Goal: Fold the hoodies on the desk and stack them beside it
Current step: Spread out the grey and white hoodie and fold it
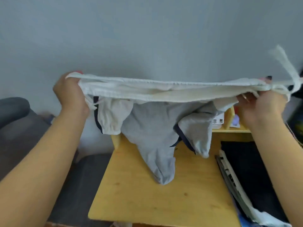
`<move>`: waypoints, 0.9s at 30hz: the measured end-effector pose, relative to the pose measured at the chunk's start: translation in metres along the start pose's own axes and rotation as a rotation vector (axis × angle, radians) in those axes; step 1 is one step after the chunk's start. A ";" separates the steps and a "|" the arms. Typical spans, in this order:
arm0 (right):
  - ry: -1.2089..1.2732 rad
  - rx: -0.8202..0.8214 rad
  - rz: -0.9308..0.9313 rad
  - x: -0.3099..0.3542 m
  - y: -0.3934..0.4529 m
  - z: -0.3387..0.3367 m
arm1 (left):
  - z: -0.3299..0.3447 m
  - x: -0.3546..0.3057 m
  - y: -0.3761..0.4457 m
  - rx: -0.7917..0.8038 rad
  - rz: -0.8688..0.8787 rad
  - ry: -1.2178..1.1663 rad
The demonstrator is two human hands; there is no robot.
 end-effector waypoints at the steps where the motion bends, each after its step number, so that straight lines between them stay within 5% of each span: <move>1: -0.018 0.008 0.022 -0.010 -0.014 -0.017 | -0.018 0.014 -0.014 -0.027 -0.005 0.048; 6: -0.749 -0.104 0.305 -0.112 -0.074 -0.165 | -0.141 0.140 -0.097 0.042 -0.171 0.727; 12: -1.178 -0.006 0.865 -0.242 -0.126 -0.334 | -0.279 0.277 -0.183 0.610 -0.472 1.711; 15: -1.196 -0.067 0.897 -0.254 -0.135 -0.353 | -0.284 0.285 -0.196 0.715 -0.442 1.817; 21: -0.822 -0.116 0.760 -0.216 -0.131 -0.333 | -0.269 0.240 -0.207 0.613 -0.160 1.763; 27: -1.647 -0.074 0.949 -0.223 -0.167 -0.374 | -0.325 0.261 -0.241 0.859 -0.443 1.812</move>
Point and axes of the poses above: each hand's wrist, its own y-axis towards the middle knuckle, its own z-axis out of the palm, x = y × z, the point moved 4 cm from there along y, towards the middle knuckle, and after that the axes turned 3 degrees about x, right-handed, at the moved point
